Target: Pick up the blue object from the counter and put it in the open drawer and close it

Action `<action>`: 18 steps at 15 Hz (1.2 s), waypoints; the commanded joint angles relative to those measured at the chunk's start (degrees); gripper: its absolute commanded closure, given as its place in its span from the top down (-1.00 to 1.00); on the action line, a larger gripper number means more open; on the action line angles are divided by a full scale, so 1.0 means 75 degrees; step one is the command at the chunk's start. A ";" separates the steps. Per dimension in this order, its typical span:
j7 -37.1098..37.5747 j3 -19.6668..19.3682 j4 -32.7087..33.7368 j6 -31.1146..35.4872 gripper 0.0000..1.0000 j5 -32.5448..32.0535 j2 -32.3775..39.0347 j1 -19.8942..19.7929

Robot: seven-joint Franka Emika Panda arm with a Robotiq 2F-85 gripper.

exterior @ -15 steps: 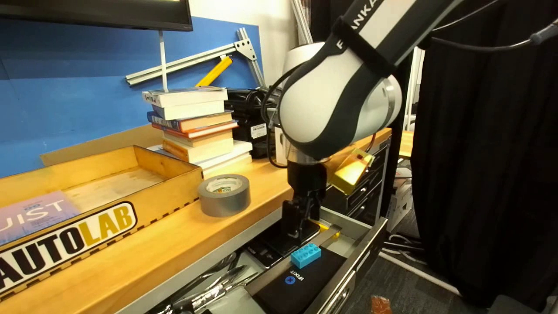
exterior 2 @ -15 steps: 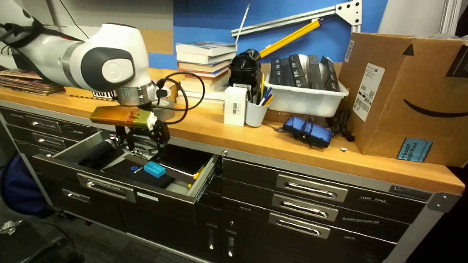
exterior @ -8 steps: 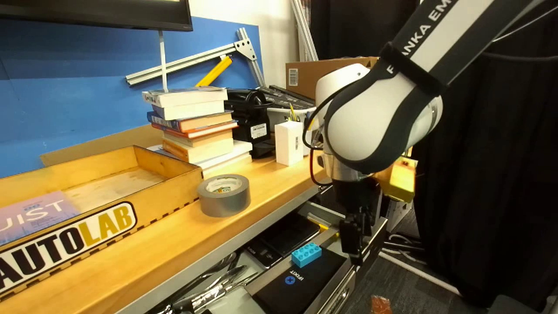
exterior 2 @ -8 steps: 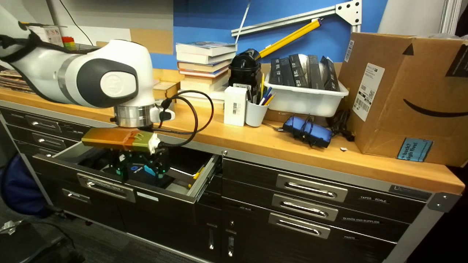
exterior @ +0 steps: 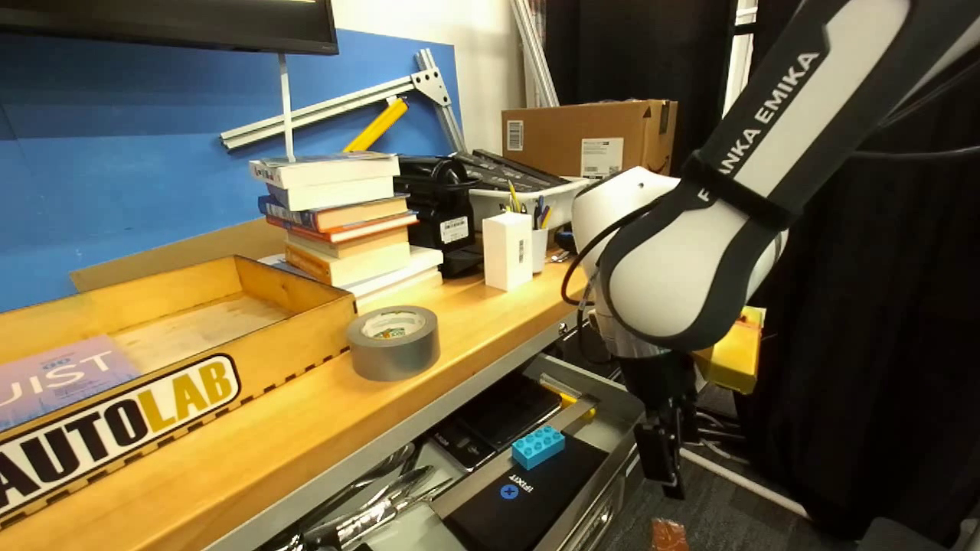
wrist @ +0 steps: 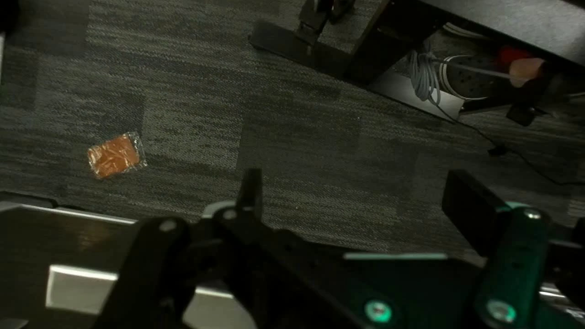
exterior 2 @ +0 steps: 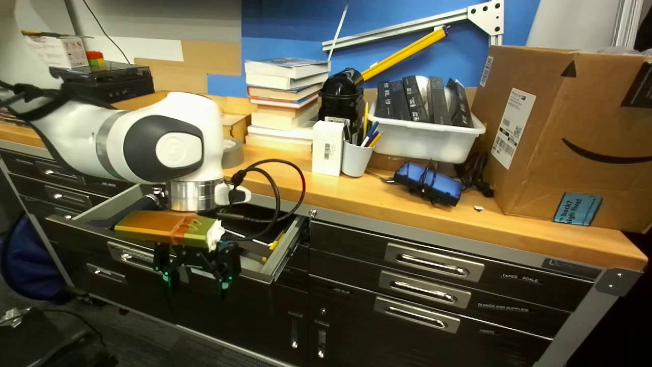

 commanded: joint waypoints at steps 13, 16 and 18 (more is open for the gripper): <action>0.3933 -0.0299 0.2084 0.2503 1.00 -0.1292 0.2213 0.0997; 0.5198 -0.0759 0.2574 0.2885 1.00 -0.2217 0.2525 0.1563; 0.5796 -0.1008 0.2861 0.2989 1.00 -0.2596 0.2699 0.1876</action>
